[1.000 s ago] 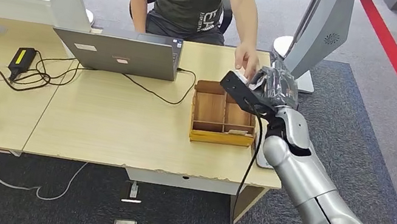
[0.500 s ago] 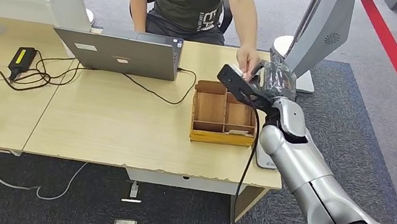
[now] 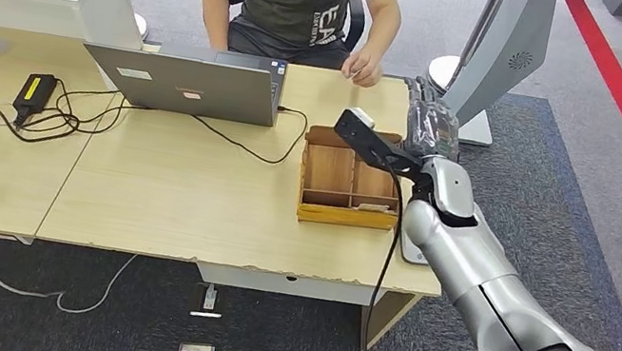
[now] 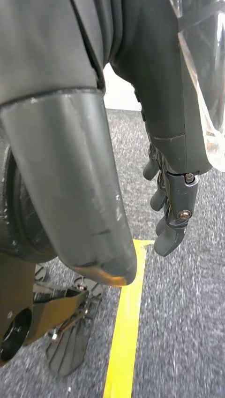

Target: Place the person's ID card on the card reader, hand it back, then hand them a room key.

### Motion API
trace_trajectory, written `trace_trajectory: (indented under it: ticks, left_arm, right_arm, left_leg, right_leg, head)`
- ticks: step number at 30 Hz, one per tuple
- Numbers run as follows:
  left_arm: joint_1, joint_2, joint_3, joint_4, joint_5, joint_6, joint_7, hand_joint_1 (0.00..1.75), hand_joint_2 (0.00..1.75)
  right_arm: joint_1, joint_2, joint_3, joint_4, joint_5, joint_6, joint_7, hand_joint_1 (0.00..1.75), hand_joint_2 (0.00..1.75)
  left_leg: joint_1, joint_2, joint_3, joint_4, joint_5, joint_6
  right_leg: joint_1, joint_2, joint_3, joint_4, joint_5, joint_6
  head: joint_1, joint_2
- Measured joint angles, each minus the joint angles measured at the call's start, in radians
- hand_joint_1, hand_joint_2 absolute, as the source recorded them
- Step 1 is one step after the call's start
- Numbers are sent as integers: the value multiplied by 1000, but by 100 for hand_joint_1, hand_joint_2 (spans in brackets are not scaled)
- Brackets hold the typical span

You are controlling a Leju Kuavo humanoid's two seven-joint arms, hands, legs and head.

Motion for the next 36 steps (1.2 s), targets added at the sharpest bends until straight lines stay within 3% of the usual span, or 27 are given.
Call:
trace_trajectory:
  ticks: [7,15,19,26,31,36]
  left_arm:
    - [1,0,0,0,15,26,35,0,0]
    - [7,1,3,0,32,30,-4,0,0]
    - [9,3,4,0,35,30,-41,0,0]
    - [9,3,8,0,55,57,-70,0,0]
    - [8,2,19,0,68,76,-71,0,0]
    - [7,1,25,0,66,83,-49,0,0]
  right_arm:
    - [108,-46,-15,-134,-87,25,-6,0,0]
    - [312,-200,-43,-471,-123,16,52,0,0]
    - [397,-278,-44,-638,-88,-47,66,0,175]
    - [488,-336,-35,-807,95,-118,123,0,175]
    - [529,-345,-23,-838,330,-44,184,0,175]
    - [544,-327,-10,-828,373,32,176,0,175]
  left_leg:
    - [0,0,1,0,0,0]
    - [0,0,1,0,-1,1]
    - [0,0,1,0,-1,1]
    - [0,0,1,0,-1,0]
    - [0,0,1,0,-1,0]
    - [0,0,0,0,-1,0]
  right_leg:
    - [0,0,0,0,0,0]
    - [0,0,0,-2,0,0]
    - [0,1,0,-2,0,0]
    - [1,1,1,-1,0,0]
    - [1,1,1,-1,0,0]
    - [1,1,1,-1,0,0]
  head:
    - [0,0]
    - [0,0]
    - [0,0]
    - [0,0]
    - [0,0]
    - [0,0]
